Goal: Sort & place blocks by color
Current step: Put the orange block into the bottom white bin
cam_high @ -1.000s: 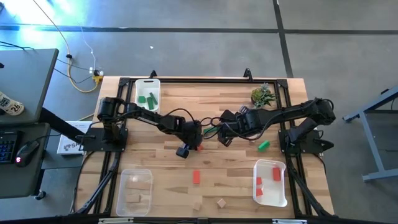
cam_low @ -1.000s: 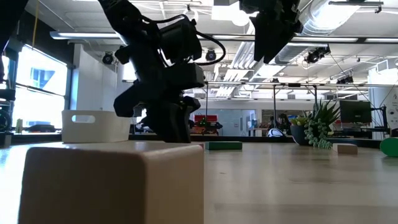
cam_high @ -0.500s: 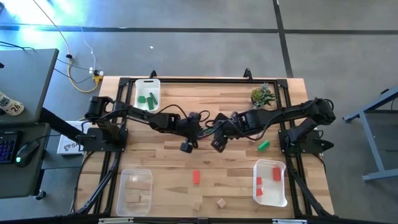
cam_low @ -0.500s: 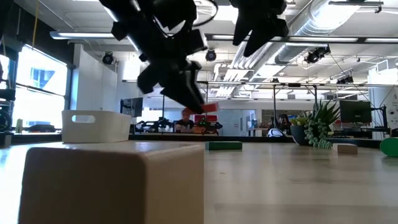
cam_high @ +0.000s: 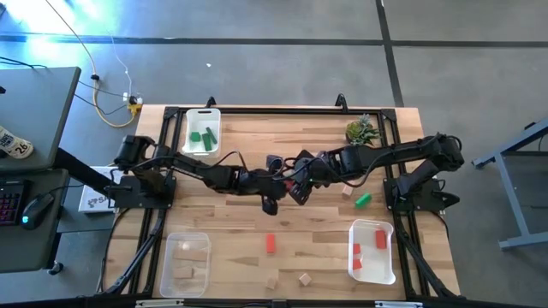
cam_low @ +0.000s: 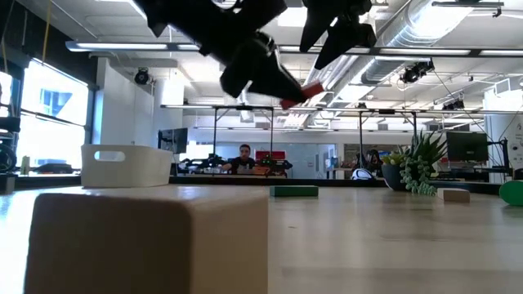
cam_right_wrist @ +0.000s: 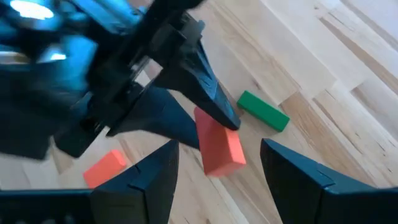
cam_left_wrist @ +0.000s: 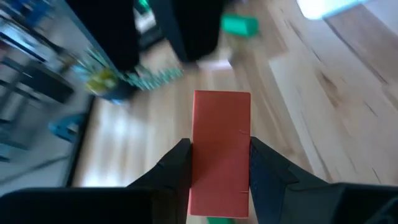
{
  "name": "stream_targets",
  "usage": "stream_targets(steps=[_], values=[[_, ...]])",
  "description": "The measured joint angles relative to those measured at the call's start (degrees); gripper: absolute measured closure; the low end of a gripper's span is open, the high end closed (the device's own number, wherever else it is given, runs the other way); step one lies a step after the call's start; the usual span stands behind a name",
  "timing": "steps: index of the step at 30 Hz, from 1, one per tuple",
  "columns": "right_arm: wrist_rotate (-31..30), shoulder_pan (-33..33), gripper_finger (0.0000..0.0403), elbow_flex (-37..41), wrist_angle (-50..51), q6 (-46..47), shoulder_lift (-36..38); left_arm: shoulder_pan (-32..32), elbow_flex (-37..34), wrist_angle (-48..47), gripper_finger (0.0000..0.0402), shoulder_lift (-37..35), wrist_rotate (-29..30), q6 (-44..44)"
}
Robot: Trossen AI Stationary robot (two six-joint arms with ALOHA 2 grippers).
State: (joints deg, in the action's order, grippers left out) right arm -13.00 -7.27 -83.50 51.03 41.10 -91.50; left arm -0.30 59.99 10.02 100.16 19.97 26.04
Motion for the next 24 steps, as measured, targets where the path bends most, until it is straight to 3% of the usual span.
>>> stream_targets(steps=[7, 12, 18, 24], values=[[0.02, 0.16, 0.0190, 0.00, 0.38, 0.00, 0.00, -1.78, 0.04, 5.09, 0.0304, -0.04, 7.45, 2.99], [-0.26, 0.16, 0.0203, 0.00, 0.54, 0.35, 0.00, -2.16, 0.07, 7.50, 0.0304, -0.06, 9.21, 3.17], [-0.39, 0.18, 0.0256, 0.00, 0.68, 0.42, 0.00, -2.16, 0.07, 11.06, 0.0304, -0.10, 9.18, 3.13], [-0.21, 0.20, 0.0336, 0.00, 0.48, -0.20, 0.02, -2.16, 0.07, 11.02, 0.0290, -0.11, 9.24, 3.23]])
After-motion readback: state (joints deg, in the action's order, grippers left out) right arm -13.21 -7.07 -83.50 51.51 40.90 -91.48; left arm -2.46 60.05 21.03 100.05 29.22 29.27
